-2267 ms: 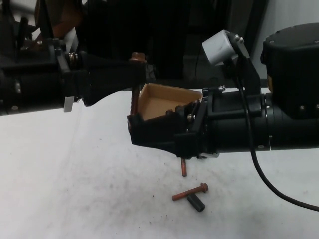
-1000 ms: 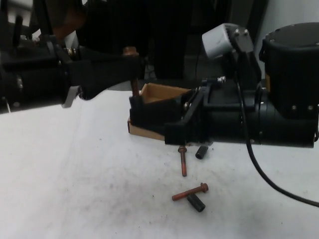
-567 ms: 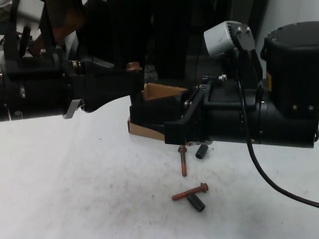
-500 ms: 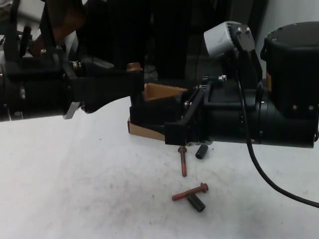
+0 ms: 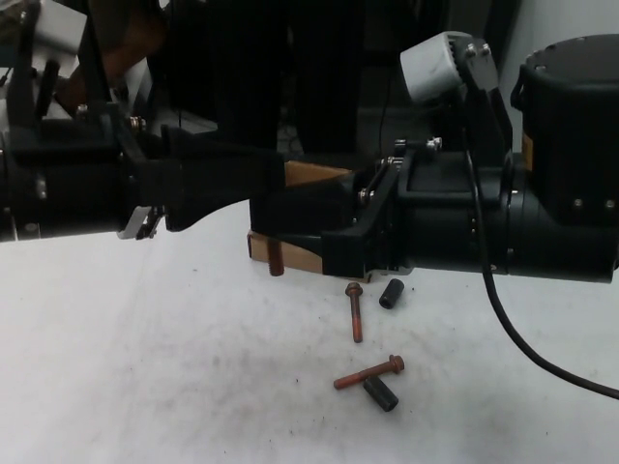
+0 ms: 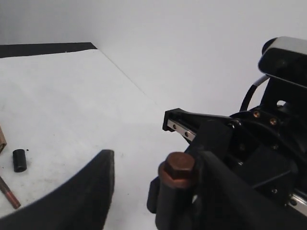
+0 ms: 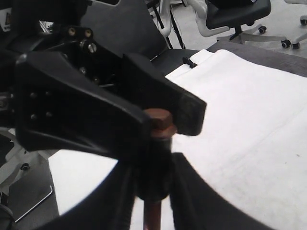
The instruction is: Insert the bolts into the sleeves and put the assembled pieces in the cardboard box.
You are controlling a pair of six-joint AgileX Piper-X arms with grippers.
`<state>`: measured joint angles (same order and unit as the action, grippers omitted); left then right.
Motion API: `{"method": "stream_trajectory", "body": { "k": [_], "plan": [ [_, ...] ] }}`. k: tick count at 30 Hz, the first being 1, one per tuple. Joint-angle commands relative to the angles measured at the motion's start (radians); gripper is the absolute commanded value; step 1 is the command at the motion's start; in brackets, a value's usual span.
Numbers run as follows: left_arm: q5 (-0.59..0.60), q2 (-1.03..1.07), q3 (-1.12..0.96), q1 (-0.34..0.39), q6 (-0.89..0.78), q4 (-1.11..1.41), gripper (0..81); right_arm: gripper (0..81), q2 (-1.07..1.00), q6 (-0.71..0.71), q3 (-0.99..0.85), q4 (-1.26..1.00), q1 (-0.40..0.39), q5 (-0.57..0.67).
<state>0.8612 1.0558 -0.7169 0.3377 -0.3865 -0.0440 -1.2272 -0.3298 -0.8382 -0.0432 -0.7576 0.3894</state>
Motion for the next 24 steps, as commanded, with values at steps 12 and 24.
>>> {"method": "stream_trajectory", "body": {
  "k": [12,24],
  "plan": [
    [0.069,-0.050,0.003,-0.015,-0.131,0.085,49.6,0.2,0.025,0.024,-0.021,0.043,0.003,-0.002],
    [0.062,-0.089,0.003,-0.017,-0.156,0.090,49.6,0.2,0.025,0.024,-0.021,0.086,0.007,-0.006]
  ]
}}
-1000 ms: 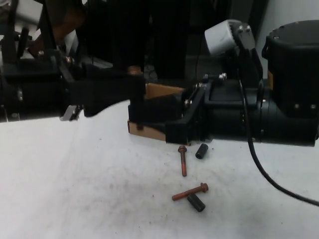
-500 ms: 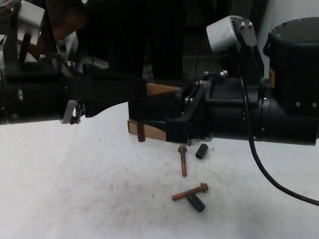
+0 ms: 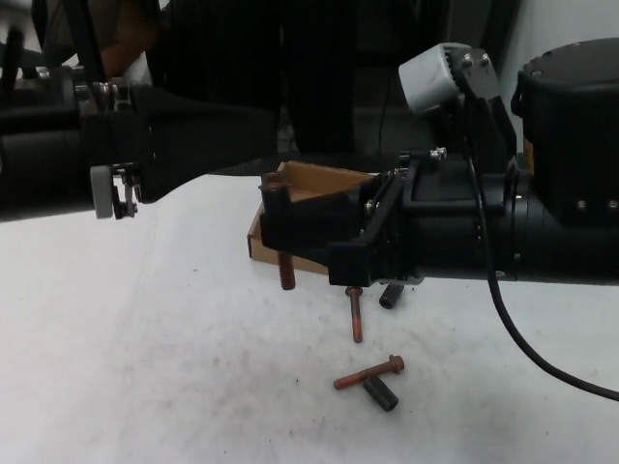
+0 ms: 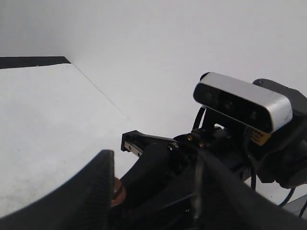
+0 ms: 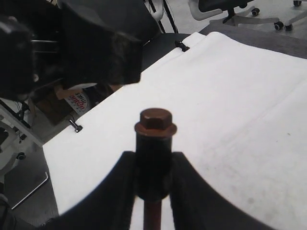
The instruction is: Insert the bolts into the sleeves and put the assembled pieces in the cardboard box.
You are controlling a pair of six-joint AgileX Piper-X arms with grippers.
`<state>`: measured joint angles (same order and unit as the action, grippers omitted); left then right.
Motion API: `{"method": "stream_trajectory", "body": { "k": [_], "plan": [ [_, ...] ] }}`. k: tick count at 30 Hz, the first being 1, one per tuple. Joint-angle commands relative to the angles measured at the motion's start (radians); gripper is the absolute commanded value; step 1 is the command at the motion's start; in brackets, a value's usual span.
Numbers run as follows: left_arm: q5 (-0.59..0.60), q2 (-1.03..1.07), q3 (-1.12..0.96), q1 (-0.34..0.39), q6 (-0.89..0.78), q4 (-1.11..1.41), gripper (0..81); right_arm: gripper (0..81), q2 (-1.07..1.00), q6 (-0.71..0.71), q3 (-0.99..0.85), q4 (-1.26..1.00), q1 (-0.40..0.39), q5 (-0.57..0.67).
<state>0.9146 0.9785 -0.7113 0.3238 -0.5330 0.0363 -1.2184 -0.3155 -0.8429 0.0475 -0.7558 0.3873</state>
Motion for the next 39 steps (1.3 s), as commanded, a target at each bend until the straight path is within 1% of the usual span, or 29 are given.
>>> {"method": "stream_trajectory", "body": {
  "k": [1,4,7,10,15,18,21,24,30,33,36,39],
  "plan": [
    [0.005,-0.012,-0.002,-0.007,-0.009,0.008,49.6,0.2,0.017,0.009,-0.016,0.002,0.005,-0.016],
    [0.000,-0.025,-0.002,-0.037,-0.009,-0.025,49.2,0.2,0.017,0.029,-0.016,0.042,0.021,-0.052],
    [-0.001,-0.052,-0.002,-0.100,0.002,-0.139,46.8,0.2,0.010,0.026,-0.018,0.053,0.065,-0.057],
    [-0.007,-0.098,-0.002,-0.175,0.066,-0.309,45.6,0.2,-0.014,0.026,-0.035,0.053,0.119,-0.061],
    [-0.110,-0.195,-0.002,-0.256,0.189,-0.593,45.5,0.2,-0.134,0.022,-0.115,0.055,0.220,-0.061],
    [-0.130,-0.245,-0.002,-0.288,0.252,-0.700,43.5,0.2,-0.265,0.022,-0.210,0.087,0.268,-0.054],
    [-0.130,-0.284,-0.002,-0.304,0.281,-0.762,42.4,0.2,-0.423,0.030,-0.356,0.148,0.309,-0.041],
    [-0.130,-0.310,-0.002,-0.305,0.297,-0.765,42.4,0.2,-0.585,0.030,-0.542,0.237,0.331,-0.025],
    [-0.130,-0.318,-0.002,-0.305,0.303,-0.765,42.4,0.2,-0.883,0.030,-0.921,0.460,0.337,-0.036],
    [-0.130,-0.318,-0.002,-0.305,0.303,-0.765,42.4,0.2,-1.008,0.030,-1.088,0.567,0.337,-0.064],
    [-0.130,-0.318,-0.002,-0.305,0.303,-0.765,42.4,0.2,-1.091,0.023,-1.200,0.661,0.337,-0.097],
    [-0.130,-0.318,-0.002,-0.305,0.306,-0.765,42.4,0.2,-1.142,0.023,-1.256,0.743,0.337,-0.136]
  ]
}}
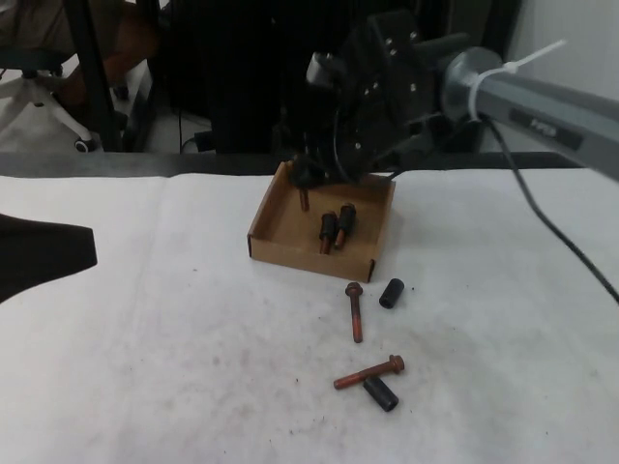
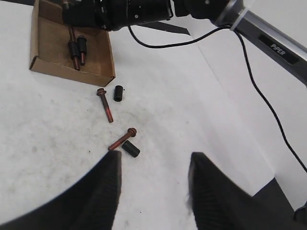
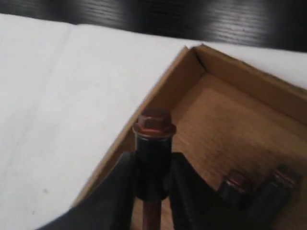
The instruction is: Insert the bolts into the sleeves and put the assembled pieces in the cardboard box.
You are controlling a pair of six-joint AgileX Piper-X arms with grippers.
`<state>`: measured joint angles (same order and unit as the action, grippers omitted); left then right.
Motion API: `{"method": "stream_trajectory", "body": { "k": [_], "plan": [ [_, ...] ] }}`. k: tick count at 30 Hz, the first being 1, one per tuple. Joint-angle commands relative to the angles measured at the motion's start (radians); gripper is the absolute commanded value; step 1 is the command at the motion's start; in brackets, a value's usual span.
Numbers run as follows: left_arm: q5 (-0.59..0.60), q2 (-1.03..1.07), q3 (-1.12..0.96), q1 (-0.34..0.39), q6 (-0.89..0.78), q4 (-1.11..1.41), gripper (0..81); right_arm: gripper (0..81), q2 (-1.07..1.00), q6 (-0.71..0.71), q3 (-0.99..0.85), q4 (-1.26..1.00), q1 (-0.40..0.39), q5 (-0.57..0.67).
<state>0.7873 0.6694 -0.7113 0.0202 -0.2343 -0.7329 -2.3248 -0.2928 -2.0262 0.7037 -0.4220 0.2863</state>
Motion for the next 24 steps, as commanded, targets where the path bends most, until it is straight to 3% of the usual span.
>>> {"method": "stream_trajectory", "body": {
  "k": [1,5,7,8,12,13,24],
  "plan": [
    [-0.002,-0.008,-0.002,-0.002,0.008,0.004,42.4,0.2,-0.044,0.000,-0.076,0.100,0.003,-0.040],
    [-0.002,-0.008,-0.002,-0.002,0.018,0.004,42.4,0.1,-0.054,0.010,-0.073,0.116,0.003,-0.038],
    [-0.012,-0.008,-0.002,-0.002,0.018,0.004,42.4,4.1,-0.054,0.050,-0.073,0.107,0.003,-0.030],
    [-0.020,-0.008,-0.002,-0.002,0.018,0.004,42.4,8.1,-0.054,0.058,-0.077,0.107,0.003,-0.025],
    [-0.039,-0.008,-0.002,-0.002,0.018,0.004,42.4,42.1,-0.052,0.056,-0.080,0.116,0.003,-0.028],
    [-0.039,-0.008,-0.002,-0.002,0.018,0.004,42.4,46.6,-0.052,0.047,-0.080,0.129,0.003,-0.031],
    [-0.041,-0.008,-0.002,-0.002,0.018,0.004,42.4,43.8,0.025,0.085,-0.082,0.286,0.003,-0.013]
  ]
}}
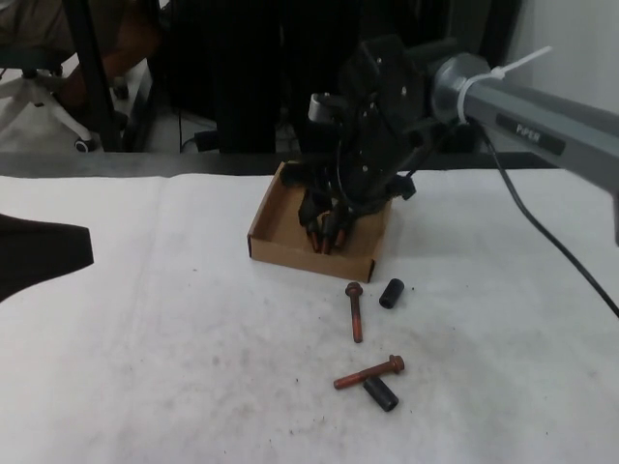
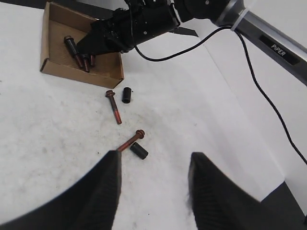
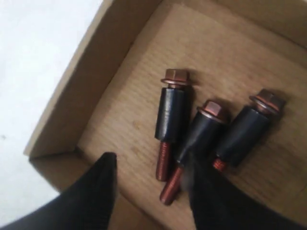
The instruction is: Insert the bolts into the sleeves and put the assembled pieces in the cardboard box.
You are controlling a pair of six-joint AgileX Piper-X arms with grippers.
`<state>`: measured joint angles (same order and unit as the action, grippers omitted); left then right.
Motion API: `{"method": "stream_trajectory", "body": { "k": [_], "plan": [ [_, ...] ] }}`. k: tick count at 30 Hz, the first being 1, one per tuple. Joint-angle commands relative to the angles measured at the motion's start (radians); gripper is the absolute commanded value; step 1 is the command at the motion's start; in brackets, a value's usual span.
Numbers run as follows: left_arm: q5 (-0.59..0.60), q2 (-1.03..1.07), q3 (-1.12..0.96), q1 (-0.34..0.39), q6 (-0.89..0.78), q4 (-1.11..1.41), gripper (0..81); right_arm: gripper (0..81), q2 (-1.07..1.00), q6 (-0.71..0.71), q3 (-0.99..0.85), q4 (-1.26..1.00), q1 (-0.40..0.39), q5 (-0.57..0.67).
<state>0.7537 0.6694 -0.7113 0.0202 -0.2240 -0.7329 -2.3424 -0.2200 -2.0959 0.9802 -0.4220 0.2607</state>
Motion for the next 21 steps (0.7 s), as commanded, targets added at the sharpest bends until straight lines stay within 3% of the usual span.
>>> {"method": "stream_trajectory", "body": {
  "k": [1,6,11,16,21],
  "plan": [
    [-0.020,-0.008,-0.002,-0.002,0.008,0.004,42.4,43.8,0.064,0.026,-0.013,0.031,0.003,0.013],
    [-0.156,-0.008,-0.002,0.001,0.008,0.022,42.4,43.8,0.177,0.144,-0.013,0.206,-0.009,-0.075],
    [-0.177,-0.008,-0.002,0.001,0.008,0.073,42.6,43.8,0.324,0.220,0.064,0.296,-0.027,-0.152],
    [-0.177,-0.008,-0.002,0.001,0.008,0.087,42.6,37.5,0.514,0.234,0.288,0.276,-0.039,-0.151],
    [-0.177,-0.008,-0.002,0.001,0.008,0.087,42.6,37.5,0.767,0.220,0.599,0.206,-0.063,-0.151]
  ]
}}
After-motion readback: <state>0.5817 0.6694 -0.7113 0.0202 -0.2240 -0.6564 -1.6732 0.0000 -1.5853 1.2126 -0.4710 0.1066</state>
